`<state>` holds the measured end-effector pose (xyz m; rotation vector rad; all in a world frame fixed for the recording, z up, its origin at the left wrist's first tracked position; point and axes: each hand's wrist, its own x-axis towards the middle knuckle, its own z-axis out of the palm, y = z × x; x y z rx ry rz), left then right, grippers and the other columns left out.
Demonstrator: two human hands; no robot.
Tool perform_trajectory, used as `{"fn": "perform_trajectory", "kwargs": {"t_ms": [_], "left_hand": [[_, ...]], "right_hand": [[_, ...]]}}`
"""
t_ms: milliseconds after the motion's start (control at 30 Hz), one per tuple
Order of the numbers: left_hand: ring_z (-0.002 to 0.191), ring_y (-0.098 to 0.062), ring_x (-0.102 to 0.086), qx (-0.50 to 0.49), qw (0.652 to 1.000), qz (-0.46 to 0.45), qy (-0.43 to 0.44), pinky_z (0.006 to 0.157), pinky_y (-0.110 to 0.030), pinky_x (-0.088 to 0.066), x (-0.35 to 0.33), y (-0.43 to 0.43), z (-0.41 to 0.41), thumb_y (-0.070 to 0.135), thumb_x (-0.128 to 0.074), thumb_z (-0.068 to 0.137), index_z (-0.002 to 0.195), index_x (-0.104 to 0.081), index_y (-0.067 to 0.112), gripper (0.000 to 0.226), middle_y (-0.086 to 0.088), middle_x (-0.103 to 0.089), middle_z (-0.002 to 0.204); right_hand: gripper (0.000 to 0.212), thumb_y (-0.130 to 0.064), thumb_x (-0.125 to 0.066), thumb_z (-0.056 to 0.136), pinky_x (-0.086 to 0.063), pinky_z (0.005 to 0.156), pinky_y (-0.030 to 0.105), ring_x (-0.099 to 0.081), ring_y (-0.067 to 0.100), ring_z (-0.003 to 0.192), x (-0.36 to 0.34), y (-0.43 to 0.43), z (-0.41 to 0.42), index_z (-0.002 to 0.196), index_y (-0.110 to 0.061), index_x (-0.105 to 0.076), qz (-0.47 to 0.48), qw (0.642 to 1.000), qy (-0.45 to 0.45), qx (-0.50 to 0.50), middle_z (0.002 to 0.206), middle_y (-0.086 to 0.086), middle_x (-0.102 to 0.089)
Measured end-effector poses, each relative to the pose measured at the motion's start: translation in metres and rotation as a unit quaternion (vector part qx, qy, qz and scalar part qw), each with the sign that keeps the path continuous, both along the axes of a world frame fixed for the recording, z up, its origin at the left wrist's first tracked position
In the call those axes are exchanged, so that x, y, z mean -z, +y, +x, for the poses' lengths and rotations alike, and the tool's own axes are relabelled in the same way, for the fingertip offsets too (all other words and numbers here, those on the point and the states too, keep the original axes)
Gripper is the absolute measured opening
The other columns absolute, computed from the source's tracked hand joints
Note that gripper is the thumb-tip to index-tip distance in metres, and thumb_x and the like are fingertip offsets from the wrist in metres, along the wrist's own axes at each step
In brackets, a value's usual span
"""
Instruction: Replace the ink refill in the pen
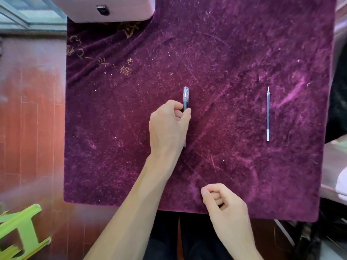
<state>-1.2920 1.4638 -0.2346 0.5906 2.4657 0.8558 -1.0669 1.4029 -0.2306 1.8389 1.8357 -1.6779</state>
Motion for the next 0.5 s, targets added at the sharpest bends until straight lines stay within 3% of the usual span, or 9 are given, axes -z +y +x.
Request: {"fn": "perform_trajectory", "kwargs": {"t_ms": [333,500], "left_hand": [[0.077,-0.018,-0.071,-0.006,1.0,-0.012,0.018,0.081,-0.04,-0.058,0.005,0.004,0.003,0.032,-0.075,0.088,0.106,-0.074,0.016,0.024,0.003,-0.073,0.085],[0.075,-0.013,-0.07,0.007,1.0,-0.024,0.004,0.082,-0.038,-0.059,-0.017,-0.009,0.002,0.035,-0.073,0.089,0.11,-0.072,0.017,0.028,0.005,-0.073,0.088]], "right_hand": [[0.01,-0.034,-0.072,0.094,-0.046,0.057,0.003,-0.068,-0.002,0.074,0.003,-0.003,0.004,0.089,-0.042,-0.072,0.017,1.0,0.001,-0.018,0.084,-0.023,-0.071],[0.01,-0.033,-0.071,0.097,-0.049,0.06,0.005,-0.067,-0.003,0.073,-0.002,-0.003,0.004,0.089,-0.04,-0.073,-0.015,1.0,0.02,0.0,0.082,-0.021,-0.073]]}}
